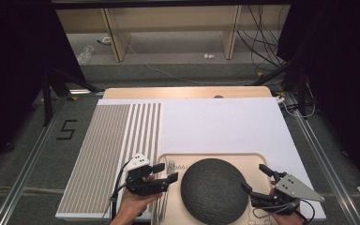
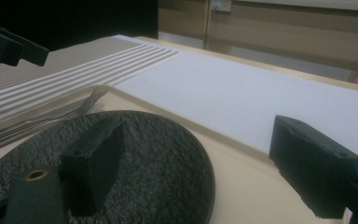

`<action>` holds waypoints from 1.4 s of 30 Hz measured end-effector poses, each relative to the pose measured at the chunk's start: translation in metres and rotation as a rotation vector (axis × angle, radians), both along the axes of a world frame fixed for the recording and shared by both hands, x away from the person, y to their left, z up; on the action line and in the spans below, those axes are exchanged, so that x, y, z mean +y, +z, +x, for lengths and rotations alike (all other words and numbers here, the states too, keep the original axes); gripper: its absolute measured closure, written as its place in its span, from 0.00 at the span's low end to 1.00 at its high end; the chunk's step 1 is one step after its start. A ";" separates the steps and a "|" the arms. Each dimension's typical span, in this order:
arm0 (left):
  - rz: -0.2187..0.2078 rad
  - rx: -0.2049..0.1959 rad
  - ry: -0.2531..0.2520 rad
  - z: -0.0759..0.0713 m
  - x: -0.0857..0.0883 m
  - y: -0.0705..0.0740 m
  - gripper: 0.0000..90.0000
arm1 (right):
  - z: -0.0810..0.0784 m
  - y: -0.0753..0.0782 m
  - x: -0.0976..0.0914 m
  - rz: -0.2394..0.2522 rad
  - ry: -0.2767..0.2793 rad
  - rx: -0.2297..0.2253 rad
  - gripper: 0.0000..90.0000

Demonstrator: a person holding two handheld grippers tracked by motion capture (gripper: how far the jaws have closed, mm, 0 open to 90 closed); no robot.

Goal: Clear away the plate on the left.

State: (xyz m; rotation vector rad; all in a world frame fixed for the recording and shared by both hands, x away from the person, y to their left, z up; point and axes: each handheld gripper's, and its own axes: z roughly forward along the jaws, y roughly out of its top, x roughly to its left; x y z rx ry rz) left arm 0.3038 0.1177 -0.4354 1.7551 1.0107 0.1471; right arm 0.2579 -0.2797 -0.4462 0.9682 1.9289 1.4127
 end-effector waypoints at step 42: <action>0.028 -0.232 0.000 -0.012 0.036 0.002 0.28 | 0.000 0.000 -0.001 0.007 -0.004 0.011 0.21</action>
